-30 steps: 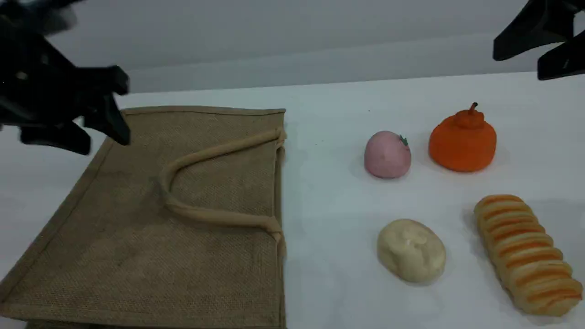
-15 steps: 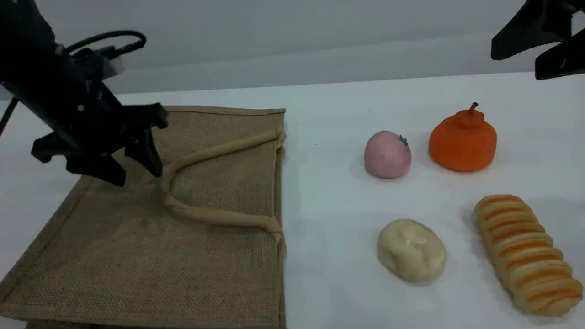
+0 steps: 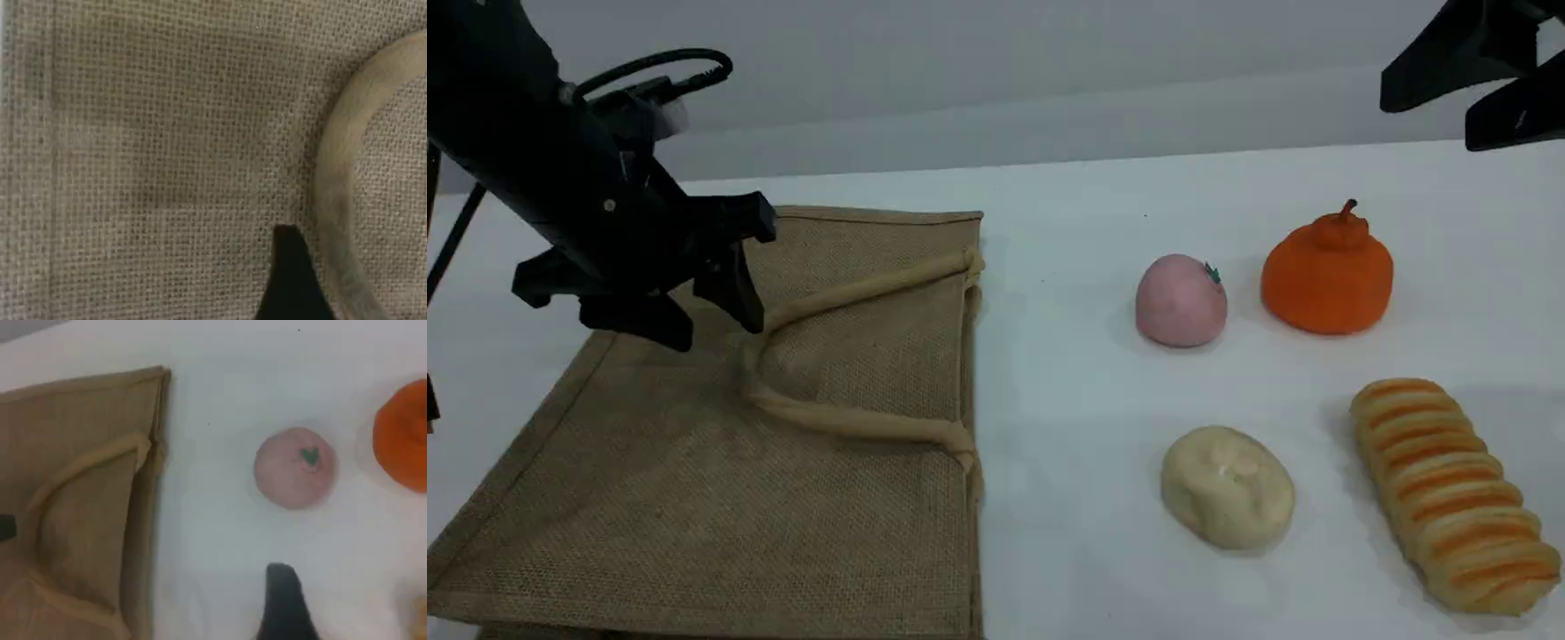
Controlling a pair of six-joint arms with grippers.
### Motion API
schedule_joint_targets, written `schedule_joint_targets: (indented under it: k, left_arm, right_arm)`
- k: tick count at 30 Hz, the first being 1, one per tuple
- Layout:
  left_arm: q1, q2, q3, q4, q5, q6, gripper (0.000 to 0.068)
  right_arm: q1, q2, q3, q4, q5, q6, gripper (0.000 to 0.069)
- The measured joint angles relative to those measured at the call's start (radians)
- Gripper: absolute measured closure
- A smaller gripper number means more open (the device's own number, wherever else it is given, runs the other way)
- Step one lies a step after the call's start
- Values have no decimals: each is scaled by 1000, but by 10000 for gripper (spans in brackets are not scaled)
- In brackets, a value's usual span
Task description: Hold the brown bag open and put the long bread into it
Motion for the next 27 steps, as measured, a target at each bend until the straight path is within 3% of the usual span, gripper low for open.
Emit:
schedule_joint_targets:
  k: [27]
  left_arm:
    - [-12,140,-2,-1,-59,-50,293]
  right_arm:
    - [0,0,0,7,1,-16,288]
